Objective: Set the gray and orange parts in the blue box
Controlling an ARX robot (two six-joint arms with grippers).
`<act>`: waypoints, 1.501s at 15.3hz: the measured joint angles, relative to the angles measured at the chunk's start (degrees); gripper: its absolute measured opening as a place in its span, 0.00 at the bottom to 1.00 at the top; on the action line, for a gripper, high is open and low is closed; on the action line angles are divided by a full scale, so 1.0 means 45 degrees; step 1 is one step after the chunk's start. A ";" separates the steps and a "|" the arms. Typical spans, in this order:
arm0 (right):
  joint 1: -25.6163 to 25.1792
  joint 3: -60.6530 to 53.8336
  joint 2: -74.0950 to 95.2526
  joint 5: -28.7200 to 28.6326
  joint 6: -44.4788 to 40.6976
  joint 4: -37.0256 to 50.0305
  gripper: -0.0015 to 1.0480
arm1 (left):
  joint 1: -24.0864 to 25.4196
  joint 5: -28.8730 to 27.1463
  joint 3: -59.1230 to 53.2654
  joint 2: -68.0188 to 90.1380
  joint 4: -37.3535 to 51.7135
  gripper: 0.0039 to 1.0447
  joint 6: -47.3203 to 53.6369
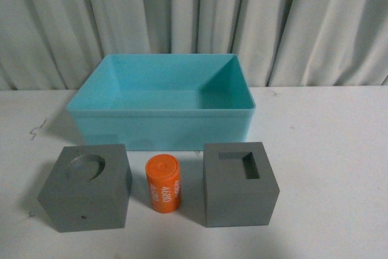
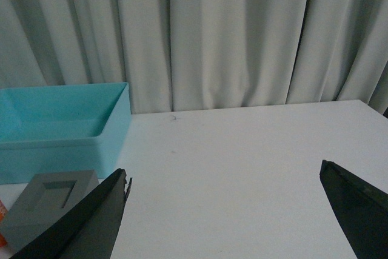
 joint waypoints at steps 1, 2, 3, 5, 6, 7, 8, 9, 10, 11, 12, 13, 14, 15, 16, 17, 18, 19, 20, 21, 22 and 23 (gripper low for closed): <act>0.0000 0.0000 0.0000 0.0000 0.0000 0.0000 0.94 | 0.0000 0.0000 0.0000 0.0000 -0.0005 0.94 0.0000; 0.0000 0.0000 0.0000 0.0000 0.0000 0.0000 0.94 | 0.0000 0.0000 0.0000 0.0000 0.0000 0.94 0.0000; 0.0000 0.0000 0.0000 0.0000 0.0000 0.0000 0.94 | 0.0000 0.0000 0.0000 0.0000 -0.0005 0.94 0.0000; 0.0000 0.0000 0.0000 0.0000 0.0000 0.0000 0.94 | 0.0000 0.0000 0.0000 0.0000 0.0000 0.94 0.0000; 0.0000 -0.0005 0.0000 0.0000 0.0000 0.0000 0.94 | 0.0000 0.0000 0.0000 0.0000 0.0000 0.94 0.0000; 0.0000 0.0000 0.0000 0.0000 0.0000 0.0000 0.94 | 0.0000 0.0000 0.0000 0.0000 -0.0005 0.94 0.0000; 0.0000 0.0000 0.0000 0.0000 0.0000 0.0000 0.94 | 0.0000 0.0000 0.0000 0.0000 -0.0005 0.94 0.0000; 0.0000 -0.0005 0.0000 0.0000 0.0000 0.0000 0.94 | 0.0000 0.0000 0.0000 0.0000 -0.0005 0.94 0.0000; 0.0000 0.0000 0.0000 0.0000 0.0000 0.0000 0.94 | 0.0000 0.0000 0.0000 0.0000 0.0000 0.94 0.0000; 0.0000 0.0000 0.0000 0.0000 0.0000 0.0005 0.94 | 0.0000 0.0000 0.0000 0.0000 0.0000 0.94 0.0000; 0.0000 0.0000 0.0000 0.0000 0.0000 0.0000 0.94 | 0.0000 0.0000 0.0000 0.0000 0.0000 0.94 0.0000; 0.0000 0.0000 0.0000 0.0000 0.0000 0.0000 0.94 | 0.0000 0.0000 0.0000 0.0000 -0.0005 0.94 0.0000; 0.0000 0.0000 0.0000 0.0000 0.0000 0.0000 0.94 | 0.0000 0.0000 0.0000 0.0000 0.0000 0.94 0.0000; 0.0000 0.0000 0.0000 0.0000 0.0000 0.0000 0.94 | 0.0000 0.0000 0.0000 0.0000 0.0000 0.94 0.0000; 0.0000 0.0000 0.0000 0.0000 0.0000 0.0000 0.94 | 0.0000 0.0000 0.0000 0.0000 0.0000 0.94 0.0000; 0.0000 0.0000 0.0000 0.0000 0.0000 0.0000 0.94 | 0.0000 0.0000 0.0000 0.0000 0.0000 0.94 0.0000; 0.0000 0.0000 0.0000 0.0000 0.0000 0.0000 0.94 | 0.0000 0.0000 0.0000 0.0000 0.0000 0.94 0.0000; 0.0000 0.0000 0.0000 0.0000 0.0000 0.0000 0.94 | 0.0000 0.0000 0.0000 0.0000 0.0000 0.94 0.0000; 0.0000 0.0000 0.0000 0.0000 0.0000 0.0000 0.94 | 0.0000 0.0000 0.0000 0.0000 -0.0005 0.94 0.0000; 0.0019 0.0029 0.0053 0.0097 0.0024 -0.0233 0.94 | 0.0000 0.0000 0.0000 0.0000 0.0000 0.94 0.0000; 0.0403 0.0874 0.1025 0.1083 0.0801 -0.2555 0.94 | 0.0000 0.0000 0.0000 0.0000 -0.0005 0.94 0.0000; 0.0495 0.1593 0.2618 0.1700 0.1472 -0.3589 0.94 | 0.0000 -0.0010 0.0000 0.0000 -0.0010 0.94 0.0000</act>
